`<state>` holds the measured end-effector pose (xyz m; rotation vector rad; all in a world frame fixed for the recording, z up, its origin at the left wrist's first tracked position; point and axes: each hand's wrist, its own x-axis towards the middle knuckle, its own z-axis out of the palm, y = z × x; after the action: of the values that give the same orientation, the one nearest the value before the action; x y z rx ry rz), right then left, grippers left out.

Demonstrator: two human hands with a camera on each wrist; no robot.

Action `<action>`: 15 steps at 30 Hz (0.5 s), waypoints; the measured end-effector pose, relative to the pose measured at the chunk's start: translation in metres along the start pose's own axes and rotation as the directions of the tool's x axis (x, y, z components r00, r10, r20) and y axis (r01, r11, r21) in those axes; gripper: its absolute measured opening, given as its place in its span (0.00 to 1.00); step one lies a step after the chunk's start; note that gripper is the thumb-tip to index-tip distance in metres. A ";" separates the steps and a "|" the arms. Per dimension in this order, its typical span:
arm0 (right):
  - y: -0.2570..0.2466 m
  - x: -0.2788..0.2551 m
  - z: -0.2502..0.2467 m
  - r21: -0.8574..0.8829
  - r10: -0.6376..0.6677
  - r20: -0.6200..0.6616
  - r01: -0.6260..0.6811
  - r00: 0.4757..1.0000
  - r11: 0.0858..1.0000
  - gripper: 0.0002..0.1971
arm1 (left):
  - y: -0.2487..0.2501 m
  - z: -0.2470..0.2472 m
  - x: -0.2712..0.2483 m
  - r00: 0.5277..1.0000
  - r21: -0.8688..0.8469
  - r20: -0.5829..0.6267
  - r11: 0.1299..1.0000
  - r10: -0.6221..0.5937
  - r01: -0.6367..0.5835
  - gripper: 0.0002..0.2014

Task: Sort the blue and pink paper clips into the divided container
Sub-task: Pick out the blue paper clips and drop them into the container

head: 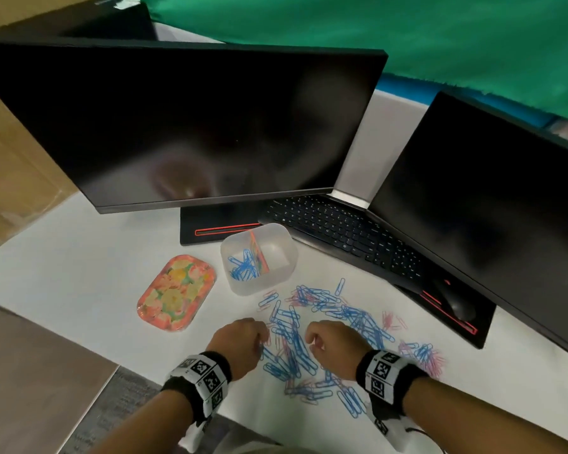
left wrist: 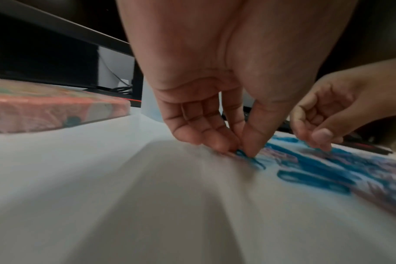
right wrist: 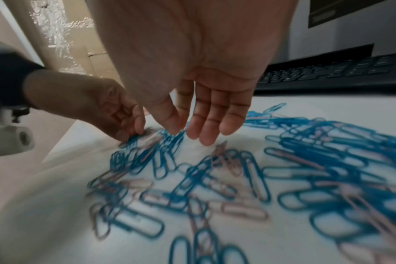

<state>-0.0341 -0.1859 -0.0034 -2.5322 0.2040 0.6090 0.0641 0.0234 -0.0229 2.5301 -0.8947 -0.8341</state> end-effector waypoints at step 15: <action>0.010 -0.001 0.022 0.042 0.078 -0.080 -0.075 0.994 0.996 0.12 | 0.015 0.012 0.011 0.959 0.196 0.058 0.939 0.277 -0.283 0.11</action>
<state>-0.0462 -0.1833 -0.0240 -2.5233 0.3399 0.5259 0.0567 0.0038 -0.0296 2.4759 -1.3758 -0.7235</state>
